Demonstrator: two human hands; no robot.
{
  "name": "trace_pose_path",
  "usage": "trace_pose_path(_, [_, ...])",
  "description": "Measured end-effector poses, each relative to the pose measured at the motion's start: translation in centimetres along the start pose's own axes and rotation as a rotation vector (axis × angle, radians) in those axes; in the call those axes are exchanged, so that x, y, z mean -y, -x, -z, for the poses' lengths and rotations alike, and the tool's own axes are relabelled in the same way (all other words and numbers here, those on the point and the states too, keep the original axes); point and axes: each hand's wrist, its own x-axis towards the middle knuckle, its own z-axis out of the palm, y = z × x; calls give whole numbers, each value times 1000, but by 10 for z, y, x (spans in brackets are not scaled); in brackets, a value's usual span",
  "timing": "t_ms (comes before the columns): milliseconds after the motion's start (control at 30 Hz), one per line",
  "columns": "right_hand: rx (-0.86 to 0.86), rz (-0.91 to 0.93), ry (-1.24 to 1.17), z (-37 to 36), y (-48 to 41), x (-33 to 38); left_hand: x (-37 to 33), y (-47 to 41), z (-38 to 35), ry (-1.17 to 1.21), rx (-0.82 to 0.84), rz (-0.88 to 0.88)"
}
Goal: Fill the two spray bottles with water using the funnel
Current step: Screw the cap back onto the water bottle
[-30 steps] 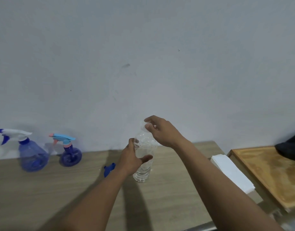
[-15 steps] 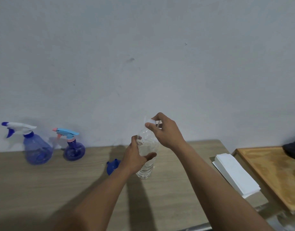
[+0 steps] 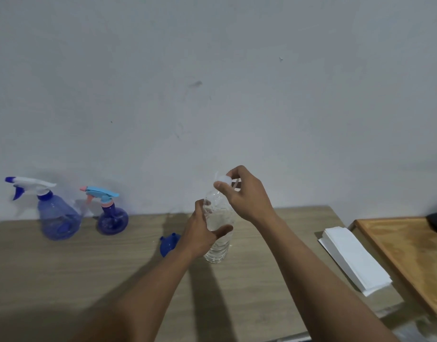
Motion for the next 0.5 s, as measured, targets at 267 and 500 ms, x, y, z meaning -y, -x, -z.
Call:
trace_pose_path(267, [-45,-25,-34,-2,0,0,-3,2,-2,-17,-22,-8])
trace_pose_path(500, [-76,45,-25,-6,1,0,-4,6,-2,-40,-52,7])
